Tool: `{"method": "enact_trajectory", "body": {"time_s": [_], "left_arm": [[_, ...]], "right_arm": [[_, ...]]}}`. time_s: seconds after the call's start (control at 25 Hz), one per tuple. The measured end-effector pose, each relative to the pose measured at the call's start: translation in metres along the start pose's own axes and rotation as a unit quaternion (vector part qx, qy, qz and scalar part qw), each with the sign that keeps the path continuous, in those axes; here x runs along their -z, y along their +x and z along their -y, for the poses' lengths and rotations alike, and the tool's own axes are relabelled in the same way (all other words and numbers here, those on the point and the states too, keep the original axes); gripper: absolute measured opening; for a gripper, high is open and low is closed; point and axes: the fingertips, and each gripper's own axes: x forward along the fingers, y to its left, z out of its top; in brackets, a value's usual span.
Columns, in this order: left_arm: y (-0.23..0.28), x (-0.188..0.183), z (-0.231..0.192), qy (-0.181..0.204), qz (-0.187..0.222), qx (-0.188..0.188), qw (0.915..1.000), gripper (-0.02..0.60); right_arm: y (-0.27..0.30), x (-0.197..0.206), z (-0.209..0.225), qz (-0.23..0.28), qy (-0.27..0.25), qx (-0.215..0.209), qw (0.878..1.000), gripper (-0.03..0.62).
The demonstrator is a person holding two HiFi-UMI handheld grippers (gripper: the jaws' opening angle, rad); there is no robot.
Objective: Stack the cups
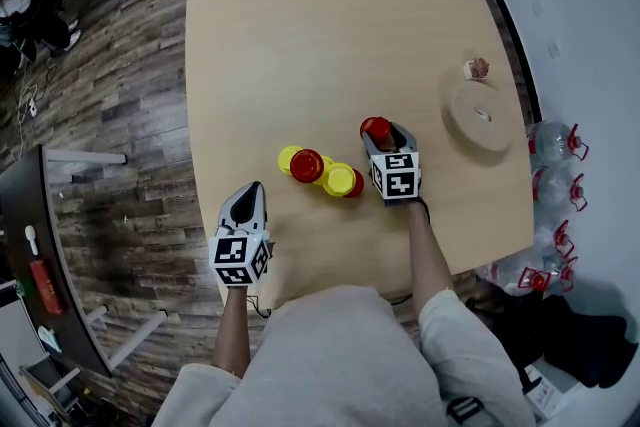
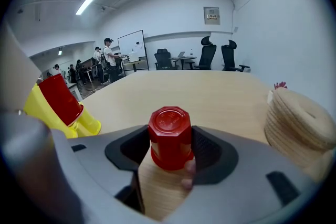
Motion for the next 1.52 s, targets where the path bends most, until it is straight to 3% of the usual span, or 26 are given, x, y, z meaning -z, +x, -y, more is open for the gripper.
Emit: {"method": "enact_trajectory", "body": {"time_s": [0.56, 1.08, 1.52], "left_arm": [[-0.013, -0.013, 0.016, 0.005, 0.032, 0.018, 0.9993, 0.009], [-0.047, -0.015, 0.029, 0.009, 0.065, 0.034, 0.9973, 0.009], [-0.075, -0.017, 0.023, 0.006, 0.089, 0.021, 0.9958, 0.009]], "right_arm": [[-0.085, -0.043, -0.013, 0.061, -0.012, 0.011, 0.998, 0.245], [-0.157, -0.055, -0.04, 0.096, -0.028, 0.02, 0.995, 0.245], [-0.16, -0.09, -0.095, 0.122, -0.065, -0.026, 0.99, 0.245]]}}
